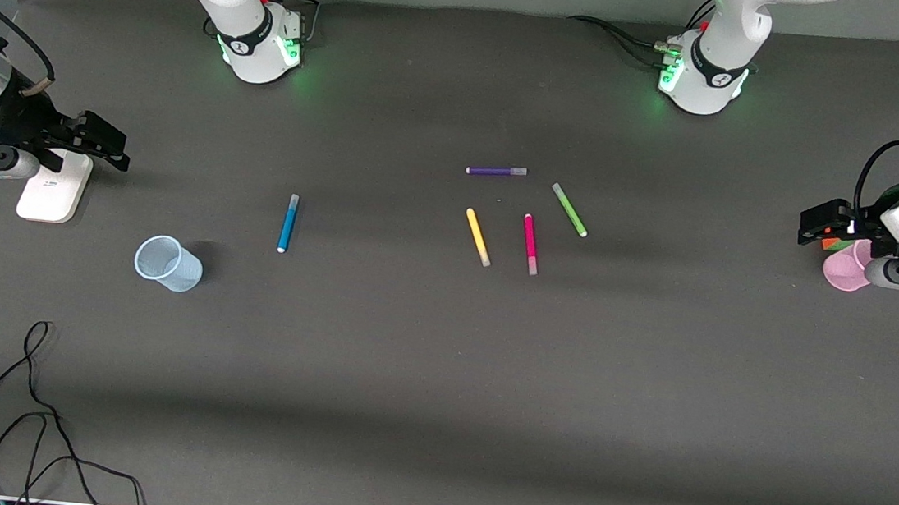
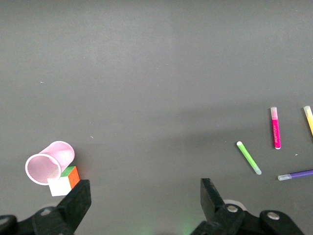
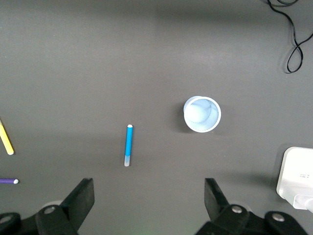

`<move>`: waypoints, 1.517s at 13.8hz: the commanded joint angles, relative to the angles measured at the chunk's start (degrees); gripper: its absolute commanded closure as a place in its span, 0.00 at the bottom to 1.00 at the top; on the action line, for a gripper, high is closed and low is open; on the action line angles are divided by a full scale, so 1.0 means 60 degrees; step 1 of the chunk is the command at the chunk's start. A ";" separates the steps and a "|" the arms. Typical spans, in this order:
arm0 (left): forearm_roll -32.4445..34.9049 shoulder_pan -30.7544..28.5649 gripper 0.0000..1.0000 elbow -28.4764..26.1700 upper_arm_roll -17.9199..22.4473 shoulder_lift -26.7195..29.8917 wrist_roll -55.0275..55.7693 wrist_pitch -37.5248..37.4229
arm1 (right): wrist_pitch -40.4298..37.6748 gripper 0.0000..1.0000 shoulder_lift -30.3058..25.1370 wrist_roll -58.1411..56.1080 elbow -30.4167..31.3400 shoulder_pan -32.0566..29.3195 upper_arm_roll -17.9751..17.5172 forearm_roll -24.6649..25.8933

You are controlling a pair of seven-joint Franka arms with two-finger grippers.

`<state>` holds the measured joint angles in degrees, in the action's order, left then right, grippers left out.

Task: Place pink and blue markers in matching cups
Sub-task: 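Move the right gripper toward the blue marker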

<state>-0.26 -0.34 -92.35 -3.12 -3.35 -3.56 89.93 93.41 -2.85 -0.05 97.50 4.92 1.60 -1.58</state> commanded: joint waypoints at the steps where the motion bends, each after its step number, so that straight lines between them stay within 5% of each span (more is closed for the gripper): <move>1: 0.0116 0.0041 0.00 -0.0047 0.0008 0.0133 0.0095 0.0071 | -0.0129 0.00 -0.0008 -0.0036 -0.0049 0.0043 0.0026 -0.0133; 9: 0.0014 0.0100 0.00 -0.0062 -0.0007 0.0133 0.0138 -0.0002 | -0.0115 0.00 0.0473 0.0022 -0.0107 0.0087 -0.0003 -0.0294; 21: -0.0835 0.0904 0.01 -0.0091 -0.0051 -0.0291 0.0767 0.0378 | 0.0660 0.00 0.4002 0.0740 -0.0503 0.1289 -0.0062 -0.0323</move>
<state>-4.25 3.13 -92.54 -3.95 -4.54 -0.43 91.01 96.66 16.72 3.14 96.64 12.22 0.91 -2.70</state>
